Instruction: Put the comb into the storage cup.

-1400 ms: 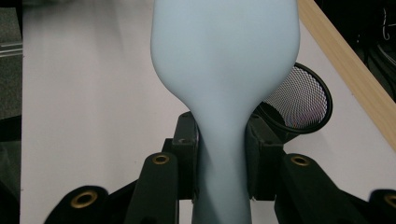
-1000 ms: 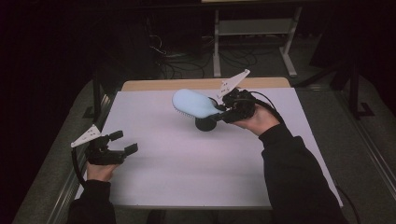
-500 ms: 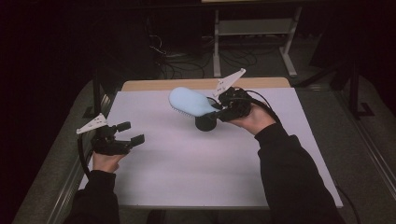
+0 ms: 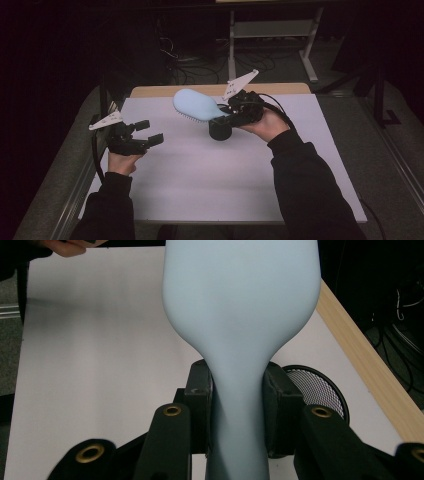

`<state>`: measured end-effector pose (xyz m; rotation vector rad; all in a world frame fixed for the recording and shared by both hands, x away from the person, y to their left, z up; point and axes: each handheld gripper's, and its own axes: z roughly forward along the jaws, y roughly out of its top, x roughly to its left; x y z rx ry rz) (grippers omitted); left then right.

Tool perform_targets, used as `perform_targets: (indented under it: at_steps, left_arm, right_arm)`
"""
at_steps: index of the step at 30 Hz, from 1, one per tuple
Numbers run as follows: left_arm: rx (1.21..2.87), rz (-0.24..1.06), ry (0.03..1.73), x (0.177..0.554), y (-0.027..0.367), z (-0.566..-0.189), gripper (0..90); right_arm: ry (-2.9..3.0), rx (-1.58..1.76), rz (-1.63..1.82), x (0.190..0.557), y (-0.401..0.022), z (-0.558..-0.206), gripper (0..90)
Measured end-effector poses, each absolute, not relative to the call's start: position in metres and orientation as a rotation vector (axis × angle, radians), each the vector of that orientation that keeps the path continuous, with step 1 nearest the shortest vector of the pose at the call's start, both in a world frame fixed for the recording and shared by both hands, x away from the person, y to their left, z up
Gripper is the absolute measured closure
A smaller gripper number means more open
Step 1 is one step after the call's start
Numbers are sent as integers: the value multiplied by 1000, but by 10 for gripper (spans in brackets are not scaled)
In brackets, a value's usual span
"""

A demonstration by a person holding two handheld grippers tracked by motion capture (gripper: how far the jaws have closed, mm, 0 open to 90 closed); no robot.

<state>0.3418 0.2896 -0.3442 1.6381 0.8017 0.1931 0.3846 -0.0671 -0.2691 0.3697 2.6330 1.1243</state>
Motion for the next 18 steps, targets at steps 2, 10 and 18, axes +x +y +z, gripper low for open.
perform_targets:
  at_steps: [2, 10, 18]
  left_arm:
    - [1643, 186, 796, 343, 286, -342, 0]
    - [1656, 153, 769, 348, 276, -337, 0]
    - [1658, 128, 748, 353, 266, -335, 0]
  right_arm:
    - [2631, 355, 1125, 385, -64, -268, 683]
    - [2627, 335, 1137, 383, -55, -265, 683]
    - [2630, 302, 1144, 383, -44, -263, 683]
